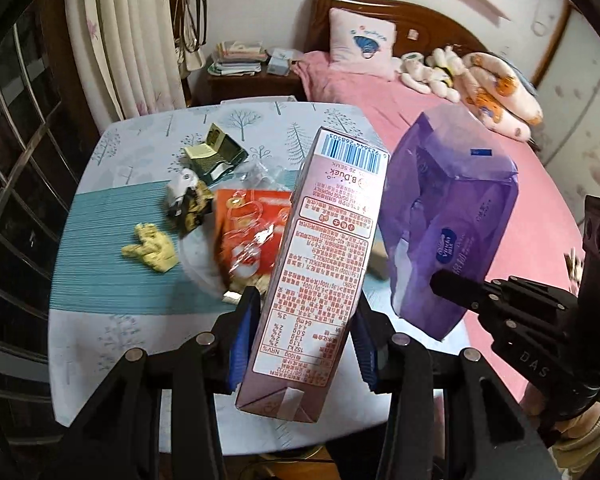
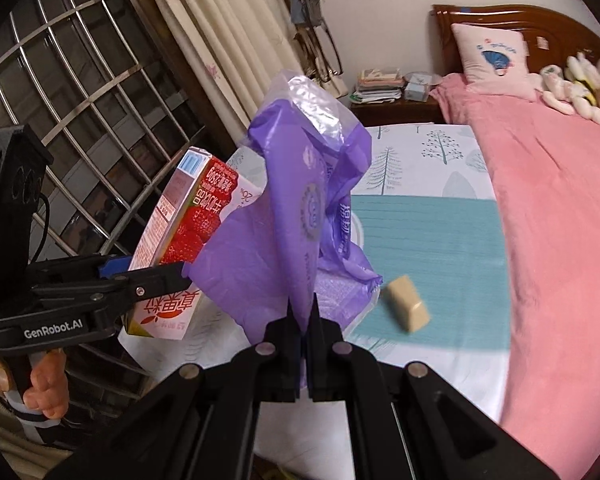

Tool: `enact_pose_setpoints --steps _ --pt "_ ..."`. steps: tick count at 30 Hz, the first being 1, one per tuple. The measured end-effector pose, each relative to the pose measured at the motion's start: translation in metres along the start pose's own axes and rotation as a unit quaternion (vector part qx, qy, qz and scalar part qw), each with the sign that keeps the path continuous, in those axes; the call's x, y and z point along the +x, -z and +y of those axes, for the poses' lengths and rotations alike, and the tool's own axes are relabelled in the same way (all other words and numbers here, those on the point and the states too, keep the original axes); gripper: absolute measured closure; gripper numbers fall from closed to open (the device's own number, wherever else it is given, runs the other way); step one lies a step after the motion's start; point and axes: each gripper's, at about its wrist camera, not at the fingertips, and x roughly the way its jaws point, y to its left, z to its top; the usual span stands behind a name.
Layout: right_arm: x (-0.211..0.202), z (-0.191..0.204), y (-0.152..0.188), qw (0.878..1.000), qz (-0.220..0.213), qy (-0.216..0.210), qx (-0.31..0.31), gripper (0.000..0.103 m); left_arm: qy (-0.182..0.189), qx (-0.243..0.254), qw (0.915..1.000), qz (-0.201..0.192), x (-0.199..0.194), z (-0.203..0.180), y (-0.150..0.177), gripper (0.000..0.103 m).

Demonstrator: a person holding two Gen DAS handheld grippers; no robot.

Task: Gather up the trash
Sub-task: 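Carry bag and carton down over the bin and open both tools to drop them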

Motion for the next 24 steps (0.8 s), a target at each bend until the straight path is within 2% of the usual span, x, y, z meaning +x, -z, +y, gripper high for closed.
enact_pose_setpoints --steps 6,14,17,24 --pt "-0.014 0.057 0.045 0.999 -0.015 0.031 0.017 0.102 0.018 0.028 0.9993 -0.018 -0.039 0.036 0.051 0.061" --pt "-0.026 0.109 0.107 0.997 -0.005 0.06 0.049 0.102 0.037 0.061 0.9974 -0.01 -0.064 0.066 0.111 0.061" --pt "-0.024 0.118 0.131 0.996 0.014 0.068 0.063 0.102 0.045 0.063 0.997 0.006 -0.063 0.075 0.132 0.061" --pt "-0.015 0.123 0.182 0.989 0.071 0.078 0.104 0.102 0.064 0.067 0.9934 0.068 -0.04 0.079 0.181 0.061"
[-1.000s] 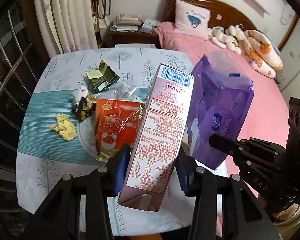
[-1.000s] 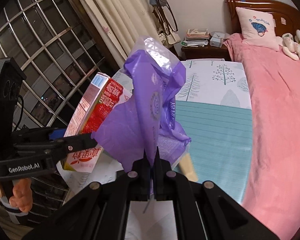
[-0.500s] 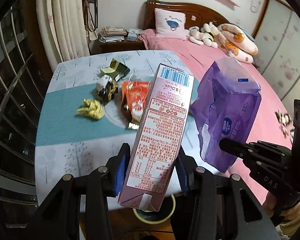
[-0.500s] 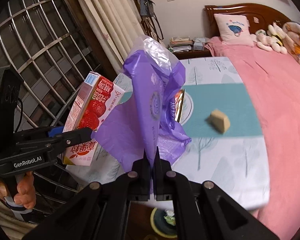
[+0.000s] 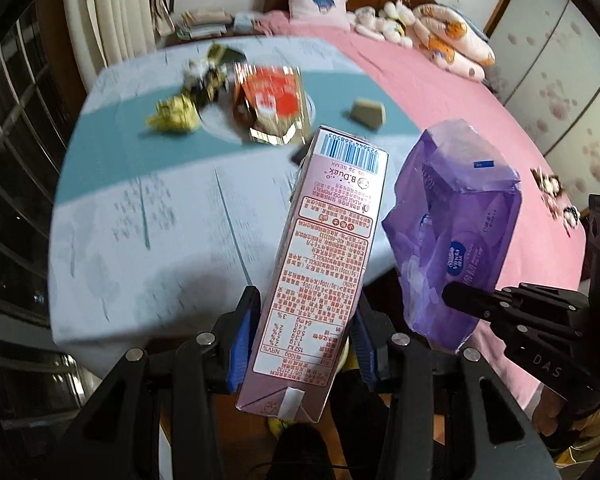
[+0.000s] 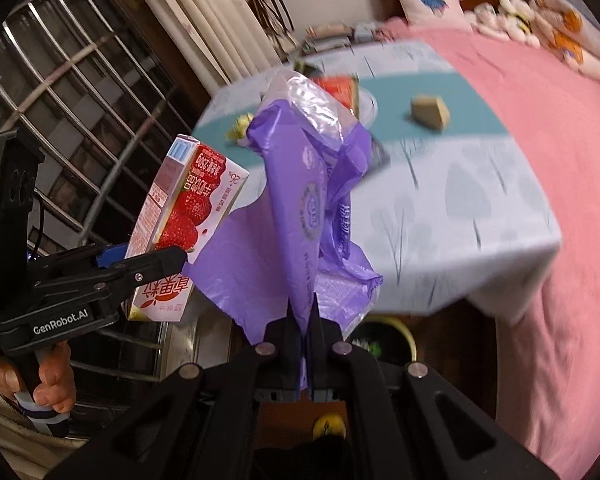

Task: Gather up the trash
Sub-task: 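Carry bag and carton down over the bin and open both tools to drop them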

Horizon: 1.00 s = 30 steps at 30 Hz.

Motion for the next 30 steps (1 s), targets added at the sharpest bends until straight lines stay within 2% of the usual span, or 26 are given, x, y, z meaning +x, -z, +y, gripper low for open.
enact_pose_setpoints --steps 5,11,21,30 --pt "0.023 -0.006 0.031 0.999 0.039 0.003 0.024 0.102 0.009 0.0 0.9994 0.035 0.025 -0.003 0.032 0.061" --pt "0.068 -0.027 0.069 0.995 0.085 0.008 0.05 0.102 0.009 -0.014 0.9972 0.073 0.074 -0.001 0.066 0.061" --pt "0.174 -0.085 0.131 0.98 0.157 0.011 0.123 0.102 -0.003 -0.025 0.9929 0.116 0.182 0.004 0.111 0.061" --pt "0.27 -0.132 0.169 0.973 0.189 0.021 0.132 0.102 -0.007 -0.023 0.9887 0.148 0.293 -0.001 0.15 0.06"
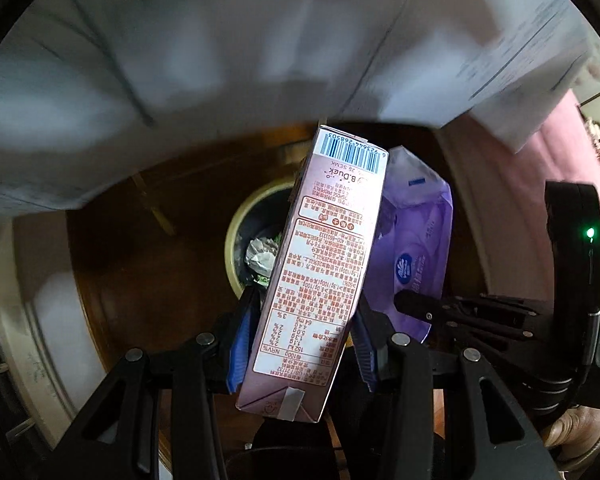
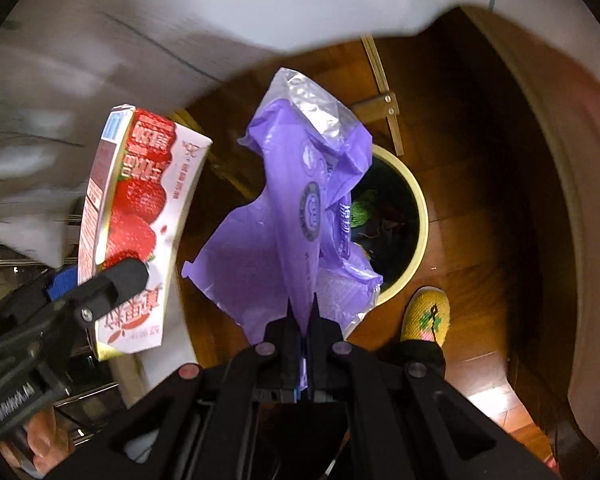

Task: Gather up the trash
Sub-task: 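Carry bag and carton down over the bin and open both tools to drop them, then raise both tools back toward the table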

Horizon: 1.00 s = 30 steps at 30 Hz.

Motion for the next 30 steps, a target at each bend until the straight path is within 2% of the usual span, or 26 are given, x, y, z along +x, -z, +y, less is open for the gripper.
enact_pose_setpoints --steps 7,9,10,11,13,14,15,16,23,30 --pt "0.065 -0.027 -0.011 1.0 0.008 0.012 -0.002 0.101 -0.016 0.0 0.9999 -0.001 0.071 0.001 -0.006 0.059" --pt "0.076 -0.032 -0.014 1.0 0.009 0.016 -0.001 0.101 -0.022 -0.002 0.9997 -0.004 0.084 0.005 -0.008 0.054" --pt "0.083 -0.035 -0.015 1.0 0.009 0.019 -0.001 0.1 -0.025 -0.003 0.9997 -0.003 0.09 0.005 -0.009 0.046" --pt "0.087 -0.036 -0.017 1.0 0.009 0.02 -0.001 0.097 -0.031 -0.005 0.9995 -0.001 0.097 0.005 -0.009 0.038" --pt "0.093 -0.038 -0.018 1.0 0.011 0.022 -0.001 0.082 -0.037 -0.01 0.9993 -0.003 0.106 0.005 -0.01 0.033" --pt "0.095 -0.039 -0.019 1.0 0.009 0.021 -0.002 0.068 -0.04 -0.011 0.9991 -0.003 0.108 0.005 -0.012 0.027" --pt "0.094 -0.04 -0.021 1.0 0.004 0.019 -0.002 0.062 -0.046 -0.014 0.9988 -0.001 0.111 0.006 -0.013 0.022" --pt "0.093 -0.04 -0.022 1.0 0.0 0.017 -0.002 0.062 -0.049 -0.016 0.9987 -0.002 0.111 0.006 -0.012 0.019" --pt "0.076 -0.043 -0.023 0.999 -0.031 0.007 0.006 0.062 -0.065 -0.019 0.9975 -0.021 0.102 0.011 -0.012 0.017" --pt "0.035 -0.031 -0.028 0.997 -0.072 -0.01 0.01 0.062 -0.061 -0.026 0.9963 -0.054 0.056 0.004 -0.016 0.017"
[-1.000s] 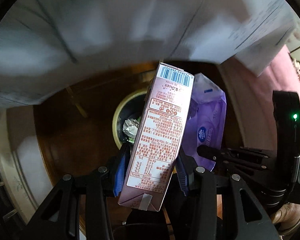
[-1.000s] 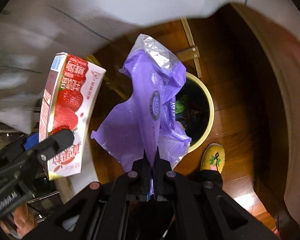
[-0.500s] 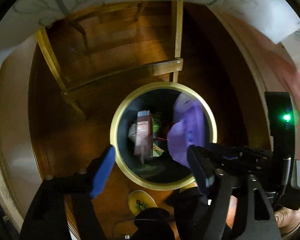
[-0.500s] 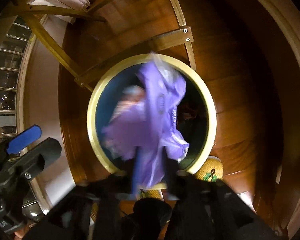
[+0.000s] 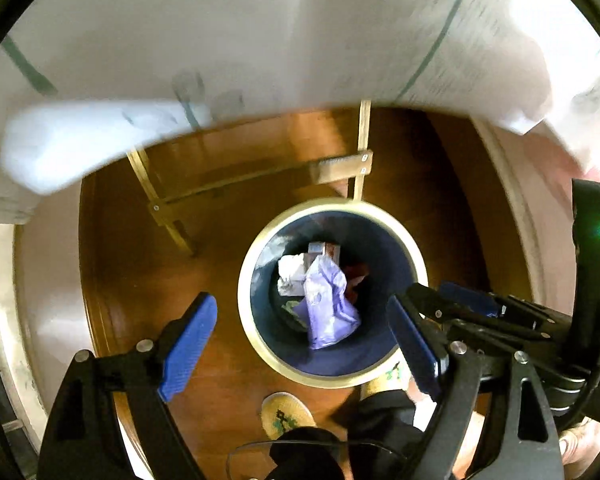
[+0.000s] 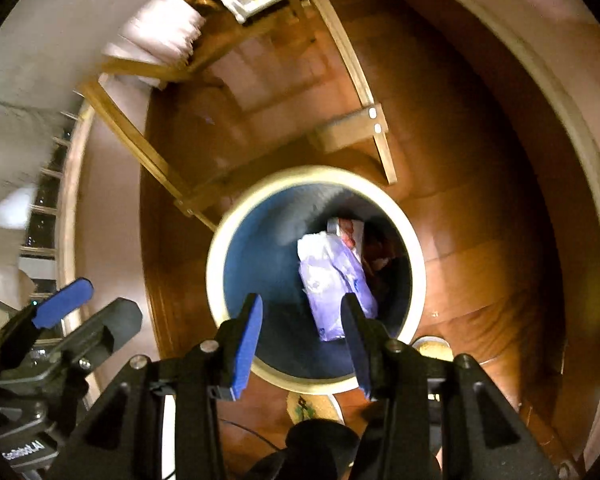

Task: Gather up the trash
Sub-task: 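Raise both tools back toward the table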

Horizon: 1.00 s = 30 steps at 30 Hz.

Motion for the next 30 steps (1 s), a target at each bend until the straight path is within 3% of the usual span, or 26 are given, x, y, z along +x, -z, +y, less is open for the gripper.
enact_pose_setpoints --steps 7,16,25,30 --pt "-0.068 0.025 -0.007 1.0 -0.022 -0.013 -0.007 0.062 0.011 -0.013 0.9997 -0.018 -0.068 -0.001 -0.01 0.017" --pt "-0.178 0.061 -0.021 0.998 -0.039 -0.043 -0.03 0.062 0.008 -0.019 0.9988 -0.044 -0.186 0.01 -0.032 0.017" --pt "-0.274 0.116 -0.055 0.989 -0.078 -0.071 -0.105 0.061 -0.013 -0.052 0.9916 -0.117 -0.305 0.024 -0.059 0.017" --pt "-0.317 0.144 -0.076 0.979 -0.104 -0.089 -0.151 0.055 -0.033 -0.077 0.9819 -0.17 -0.363 0.029 -0.074 0.017"
